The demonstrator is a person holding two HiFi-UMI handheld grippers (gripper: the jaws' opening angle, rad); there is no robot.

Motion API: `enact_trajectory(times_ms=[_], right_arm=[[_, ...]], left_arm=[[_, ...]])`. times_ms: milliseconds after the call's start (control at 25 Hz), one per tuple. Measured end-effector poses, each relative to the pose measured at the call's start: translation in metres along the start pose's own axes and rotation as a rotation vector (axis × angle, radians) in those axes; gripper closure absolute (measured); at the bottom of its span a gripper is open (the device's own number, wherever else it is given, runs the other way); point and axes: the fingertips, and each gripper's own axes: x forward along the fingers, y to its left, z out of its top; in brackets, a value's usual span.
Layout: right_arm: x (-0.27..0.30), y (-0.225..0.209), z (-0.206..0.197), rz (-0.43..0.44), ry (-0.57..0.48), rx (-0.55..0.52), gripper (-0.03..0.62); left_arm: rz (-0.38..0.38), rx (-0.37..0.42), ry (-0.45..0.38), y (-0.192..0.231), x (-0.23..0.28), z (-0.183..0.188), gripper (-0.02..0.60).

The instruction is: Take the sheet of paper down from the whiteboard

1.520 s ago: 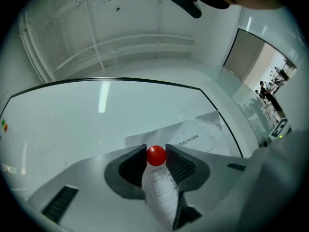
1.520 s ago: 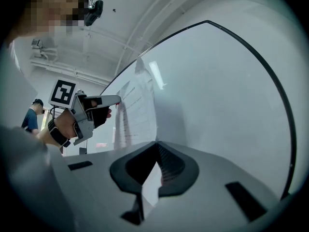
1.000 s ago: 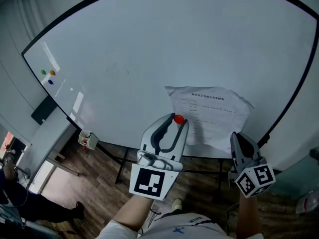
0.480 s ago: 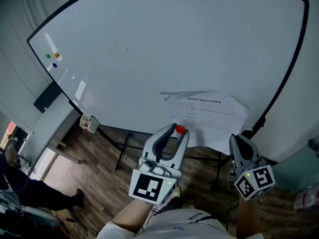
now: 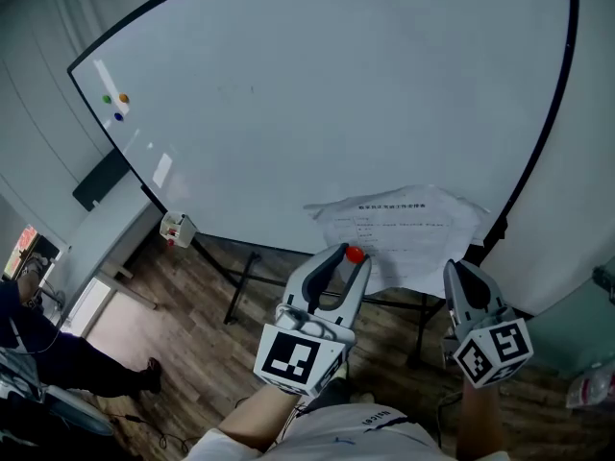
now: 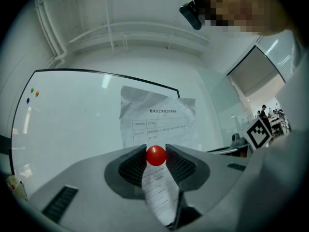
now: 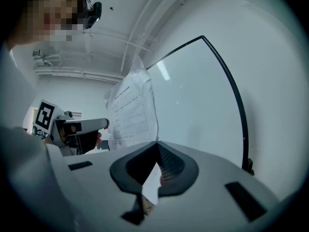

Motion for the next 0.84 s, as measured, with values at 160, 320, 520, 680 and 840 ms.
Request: enact_trajectory(times_ms=[160,320,520,680,840], right_arm=[[-0.004,0.001,-0.001,0.008,0.005,0.003,0.580],[-0.003,0.002,0.001,0.019,0.006,-0.001,0.580],[0.000,0.003,-0.001,0.029,0.010,0.011,0.580],[0.006,0.002,-0.001,0.038,0.013,0.030,0.580],[0.012,0.001,-0.001,0.047,0.018,0.044,0.580]], left_arm=[[0.012,0.001,-0.002,-0.002,-0.004,0.001,0.449],[0.022,0.005,-0.005,0.000,-0.005,0.004,0.449],[0.027,0.012,0.000,0.002,-0.004,0.000,0.448],[0.035,0.010,0.018,0.006,-0.002,-0.004,0.448],[0.035,0.014,0.020,0.010,0.003,-0.008,0.448]])
